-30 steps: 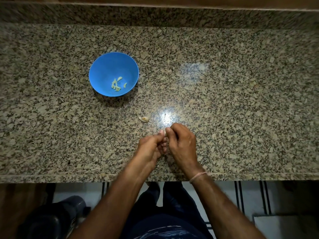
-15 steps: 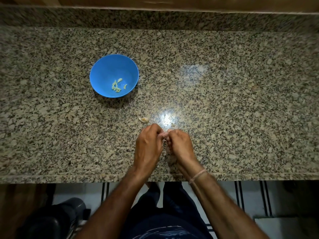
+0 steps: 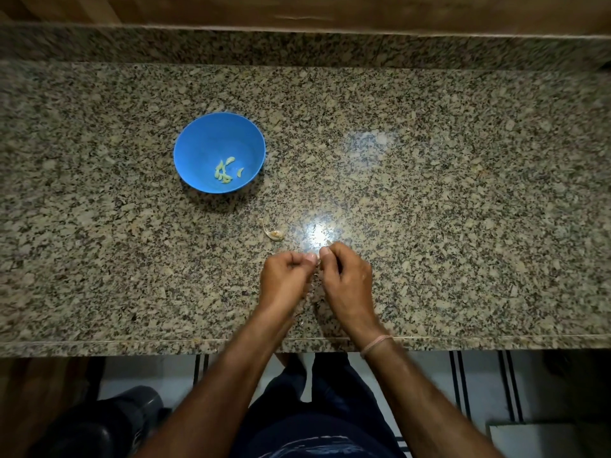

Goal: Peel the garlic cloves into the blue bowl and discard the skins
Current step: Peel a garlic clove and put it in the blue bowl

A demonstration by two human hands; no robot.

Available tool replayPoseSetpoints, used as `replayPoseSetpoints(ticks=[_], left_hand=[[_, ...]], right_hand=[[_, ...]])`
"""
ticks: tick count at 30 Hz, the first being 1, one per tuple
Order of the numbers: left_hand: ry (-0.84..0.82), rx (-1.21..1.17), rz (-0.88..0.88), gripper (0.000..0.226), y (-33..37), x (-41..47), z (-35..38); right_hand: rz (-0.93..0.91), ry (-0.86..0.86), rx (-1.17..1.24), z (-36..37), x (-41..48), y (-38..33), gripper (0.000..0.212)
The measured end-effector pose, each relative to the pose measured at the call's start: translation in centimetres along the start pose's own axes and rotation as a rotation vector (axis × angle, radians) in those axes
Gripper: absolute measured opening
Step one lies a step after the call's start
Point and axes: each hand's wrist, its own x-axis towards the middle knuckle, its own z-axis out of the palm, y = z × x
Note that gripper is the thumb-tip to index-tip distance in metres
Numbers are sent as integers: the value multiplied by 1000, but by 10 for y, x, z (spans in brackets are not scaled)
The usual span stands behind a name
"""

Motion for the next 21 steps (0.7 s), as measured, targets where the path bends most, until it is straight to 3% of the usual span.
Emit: replayPoseSetpoints(ticks=[2,3,5,7,9,11,12,13,14,15,17,18,19,21], left_hand=[[-185,-425,-363,14,8,-4,-2],[-216,-497,-418,14,8,-3,-2],[-137,-326,-224,17,4,-5,2],[104,99,112,15,-5,-1,3],[189,160,216,12,-8,1,2],[6,-26,-5,15,-2,4,2],[-140,-260,-212,17,4,1,1],[-219,-372,-322,19,6,-1,-1],[-233,-355,-315,20,7,-1,0],[-191,-174,-180,20,4,-2,2],[65,351,226,14,1,-6,2],[132,457,370,10,0,-7,-1],[144,488,451,8,0,-7,-2],[121,404,424,5,-2,-7,-4]], right_hand=[[-195,65,-182,0,2,3,28],[-221,80,-191,0,4,4,28],[-123,65,-85,2,5,4,30],[87,-10,103,4,2,1,33],[43,31,48,5,-1,1,33],[-190,112,-150,2,0,3,32],[-278,124,-218,0,5,7,31],[-291,113,-211,-2,8,8,31],[-230,81,-145,-2,9,5,30],[-90,21,-16,-3,9,1,29],[269,-132,296,-7,8,-5,28],[409,-183,427,-9,7,-7,28],[492,-222,517,-10,7,-7,28],[555,-251,585,-12,7,-6,30]])
